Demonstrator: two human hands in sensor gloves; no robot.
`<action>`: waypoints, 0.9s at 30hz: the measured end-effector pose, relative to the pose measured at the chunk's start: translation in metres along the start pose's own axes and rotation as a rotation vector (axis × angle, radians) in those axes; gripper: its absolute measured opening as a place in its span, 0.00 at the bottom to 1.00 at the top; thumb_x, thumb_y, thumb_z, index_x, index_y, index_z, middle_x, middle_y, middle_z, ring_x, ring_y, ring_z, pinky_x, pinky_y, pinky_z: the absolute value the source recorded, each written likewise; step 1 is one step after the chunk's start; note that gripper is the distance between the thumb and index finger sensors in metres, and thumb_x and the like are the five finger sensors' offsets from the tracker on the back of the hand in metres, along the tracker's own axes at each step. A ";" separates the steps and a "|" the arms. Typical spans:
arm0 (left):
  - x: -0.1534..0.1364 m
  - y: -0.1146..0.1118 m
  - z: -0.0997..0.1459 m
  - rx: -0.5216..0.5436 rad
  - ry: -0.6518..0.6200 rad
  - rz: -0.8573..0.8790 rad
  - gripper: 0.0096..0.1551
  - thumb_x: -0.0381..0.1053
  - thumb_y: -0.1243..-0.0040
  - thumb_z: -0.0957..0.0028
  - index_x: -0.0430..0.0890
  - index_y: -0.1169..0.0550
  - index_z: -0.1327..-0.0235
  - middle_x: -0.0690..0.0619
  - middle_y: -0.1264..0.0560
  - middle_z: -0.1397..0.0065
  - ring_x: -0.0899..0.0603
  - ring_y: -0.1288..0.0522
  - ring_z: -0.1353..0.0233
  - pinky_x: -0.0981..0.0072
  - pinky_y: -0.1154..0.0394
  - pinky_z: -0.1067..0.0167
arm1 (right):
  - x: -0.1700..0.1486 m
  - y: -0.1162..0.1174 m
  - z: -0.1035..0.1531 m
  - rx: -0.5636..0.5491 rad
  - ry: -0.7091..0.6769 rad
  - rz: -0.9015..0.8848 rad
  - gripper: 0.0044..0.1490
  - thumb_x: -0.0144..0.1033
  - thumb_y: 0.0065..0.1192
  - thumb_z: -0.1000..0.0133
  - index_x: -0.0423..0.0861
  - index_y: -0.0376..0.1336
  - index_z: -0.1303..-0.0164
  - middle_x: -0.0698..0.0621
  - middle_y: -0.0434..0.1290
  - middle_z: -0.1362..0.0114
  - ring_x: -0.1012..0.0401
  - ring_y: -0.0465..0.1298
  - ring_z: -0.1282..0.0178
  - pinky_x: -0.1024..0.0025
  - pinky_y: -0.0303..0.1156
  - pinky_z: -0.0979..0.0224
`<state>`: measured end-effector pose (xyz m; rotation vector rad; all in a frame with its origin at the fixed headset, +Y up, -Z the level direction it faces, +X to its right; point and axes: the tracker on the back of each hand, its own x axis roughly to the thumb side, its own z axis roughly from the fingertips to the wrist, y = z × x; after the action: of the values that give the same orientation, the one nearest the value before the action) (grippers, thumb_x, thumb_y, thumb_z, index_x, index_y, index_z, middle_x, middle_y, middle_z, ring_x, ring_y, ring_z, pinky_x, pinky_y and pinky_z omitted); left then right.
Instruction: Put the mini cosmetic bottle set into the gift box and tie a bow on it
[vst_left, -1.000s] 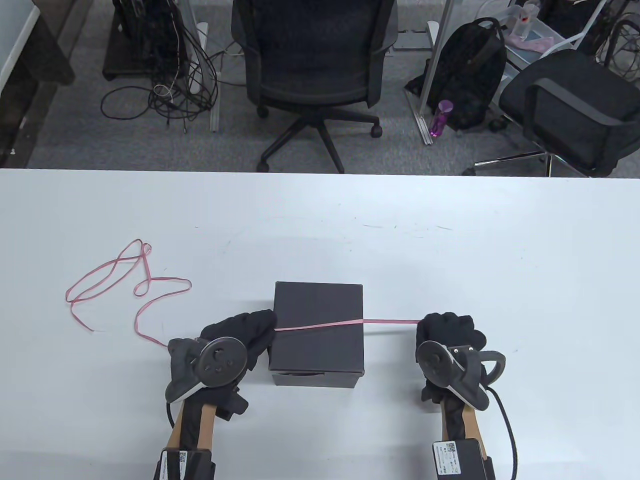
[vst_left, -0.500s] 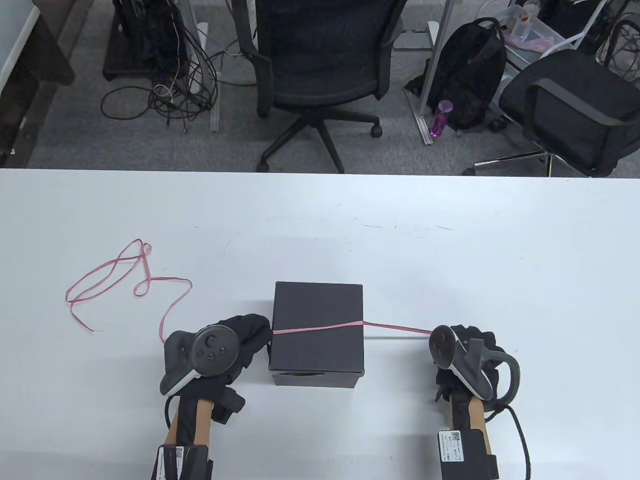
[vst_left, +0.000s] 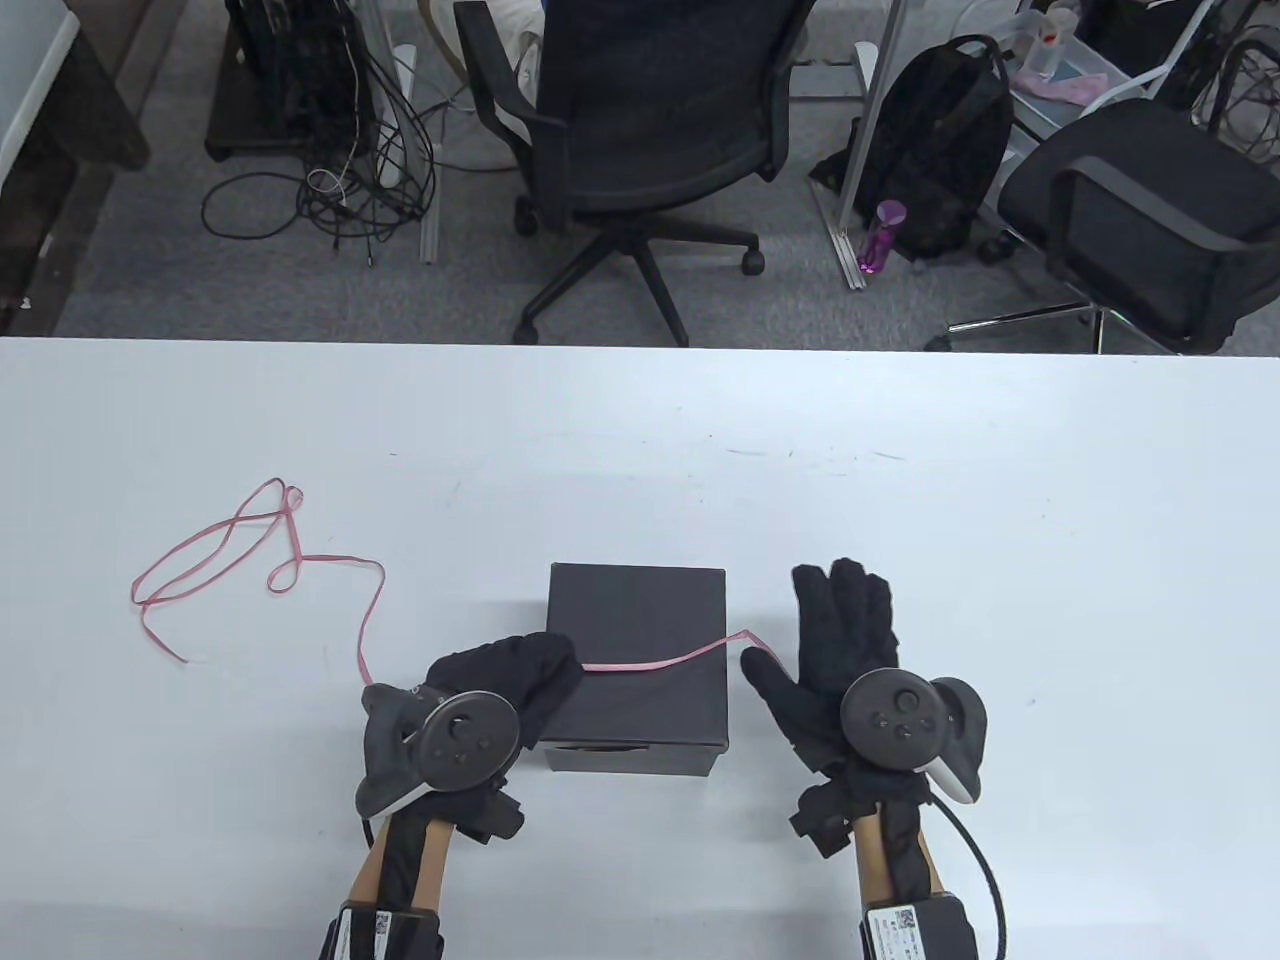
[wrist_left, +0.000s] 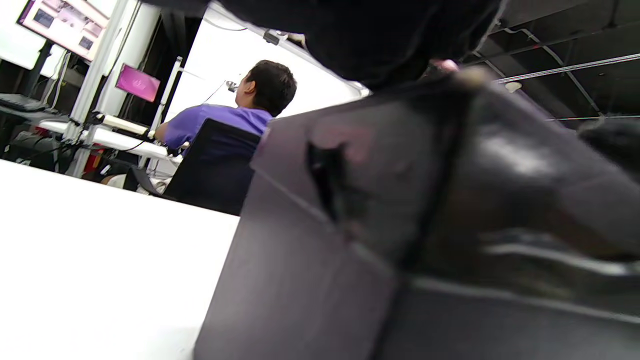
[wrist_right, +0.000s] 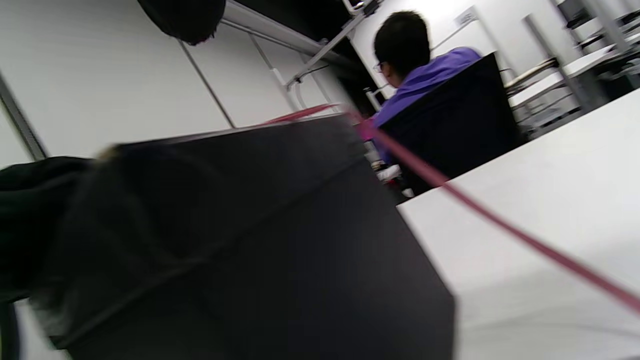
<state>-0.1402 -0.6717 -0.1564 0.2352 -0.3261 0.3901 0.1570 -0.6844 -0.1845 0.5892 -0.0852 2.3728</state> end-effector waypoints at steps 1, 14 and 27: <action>0.004 0.001 0.001 0.012 -0.013 -0.001 0.22 0.63 0.47 0.43 0.53 0.19 0.45 0.64 0.19 0.60 0.57 0.23 0.72 0.67 0.20 0.68 | 0.009 0.005 -0.001 0.017 -0.040 -0.022 0.55 0.51 0.44 0.32 0.27 0.32 0.13 0.19 0.28 0.18 0.26 0.27 0.26 0.14 0.37 0.34; 0.026 0.001 0.005 0.078 -0.104 0.130 0.22 0.61 0.49 0.41 0.53 0.21 0.42 0.64 0.20 0.58 0.57 0.22 0.70 0.66 0.20 0.65 | 0.048 0.039 -0.005 0.233 -0.204 0.114 0.54 0.52 0.45 0.35 0.30 0.36 0.13 0.21 0.31 0.17 0.28 0.27 0.25 0.16 0.34 0.34; 0.032 -0.001 0.006 0.103 -0.121 0.119 0.23 0.61 0.50 0.41 0.53 0.21 0.41 0.64 0.20 0.57 0.57 0.22 0.70 0.66 0.19 0.64 | 0.063 0.027 -0.001 0.072 -0.260 0.108 0.28 0.37 0.44 0.35 0.34 0.65 0.35 0.27 0.60 0.21 0.29 0.52 0.23 0.23 0.52 0.31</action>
<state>-0.1129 -0.6638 -0.1401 0.3423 -0.4406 0.5125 0.0974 -0.6666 -0.1555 0.9473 -0.1506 2.3986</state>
